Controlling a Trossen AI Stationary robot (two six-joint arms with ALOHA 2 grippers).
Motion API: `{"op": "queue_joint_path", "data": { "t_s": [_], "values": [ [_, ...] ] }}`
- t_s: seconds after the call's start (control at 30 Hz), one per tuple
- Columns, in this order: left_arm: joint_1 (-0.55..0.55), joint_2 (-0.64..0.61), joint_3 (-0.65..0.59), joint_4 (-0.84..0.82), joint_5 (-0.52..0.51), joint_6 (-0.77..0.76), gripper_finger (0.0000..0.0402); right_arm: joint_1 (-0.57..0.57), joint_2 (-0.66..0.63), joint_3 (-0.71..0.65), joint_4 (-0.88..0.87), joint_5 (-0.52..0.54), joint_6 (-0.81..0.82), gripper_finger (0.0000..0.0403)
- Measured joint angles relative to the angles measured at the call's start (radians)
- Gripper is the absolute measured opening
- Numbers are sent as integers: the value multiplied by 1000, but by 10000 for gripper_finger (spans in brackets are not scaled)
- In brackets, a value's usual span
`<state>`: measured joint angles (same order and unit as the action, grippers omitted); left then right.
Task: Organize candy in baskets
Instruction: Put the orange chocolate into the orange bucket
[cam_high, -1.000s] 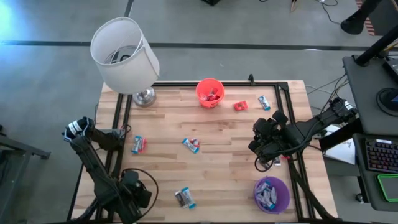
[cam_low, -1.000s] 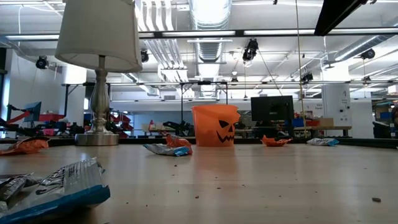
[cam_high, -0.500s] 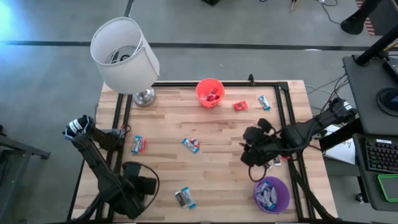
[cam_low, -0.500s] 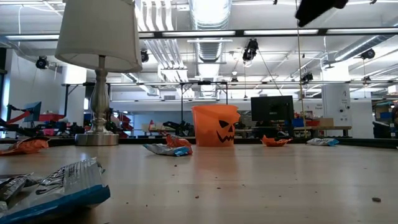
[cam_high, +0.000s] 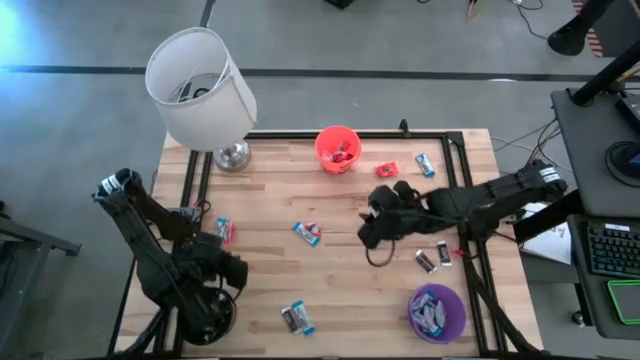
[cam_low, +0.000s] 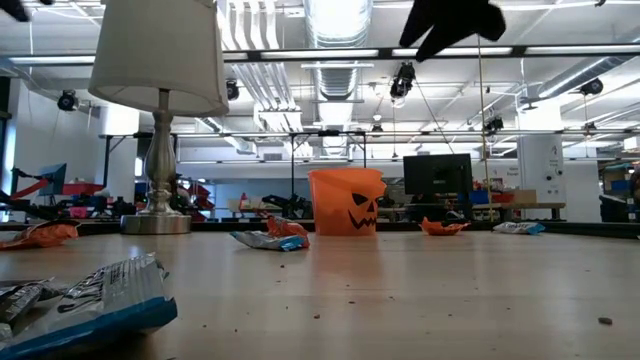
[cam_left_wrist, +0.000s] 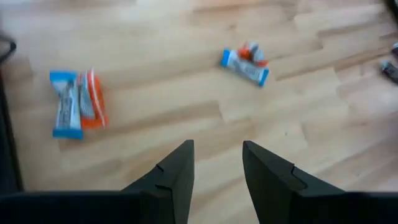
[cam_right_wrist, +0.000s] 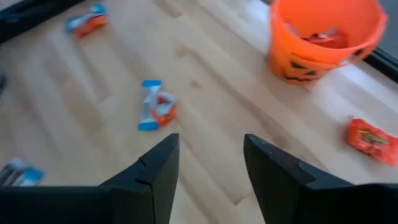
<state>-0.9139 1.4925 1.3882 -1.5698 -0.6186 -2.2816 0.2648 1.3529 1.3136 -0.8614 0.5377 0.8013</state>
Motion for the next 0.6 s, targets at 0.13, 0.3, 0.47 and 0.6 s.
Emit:
{"op": "queue_joint_path", "data": {
  "t_s": [0.13,0.3,0.47,0.6],
  "values": [
    [44,-64,-52,-1,-19,98,119,-103,11,0,-17,-11,2,171],
    [110,-157,-123,-2,-45,251,119,-253,20,0,-43,-27,52,171],
    [169,-257,-164,-2,-104,357,119,-386,40,0,-46,-66,129,171],
    [186,-317,-162,-2,-187,476,119,-460,66,0,-53,-85,182,171]
  ]
}}
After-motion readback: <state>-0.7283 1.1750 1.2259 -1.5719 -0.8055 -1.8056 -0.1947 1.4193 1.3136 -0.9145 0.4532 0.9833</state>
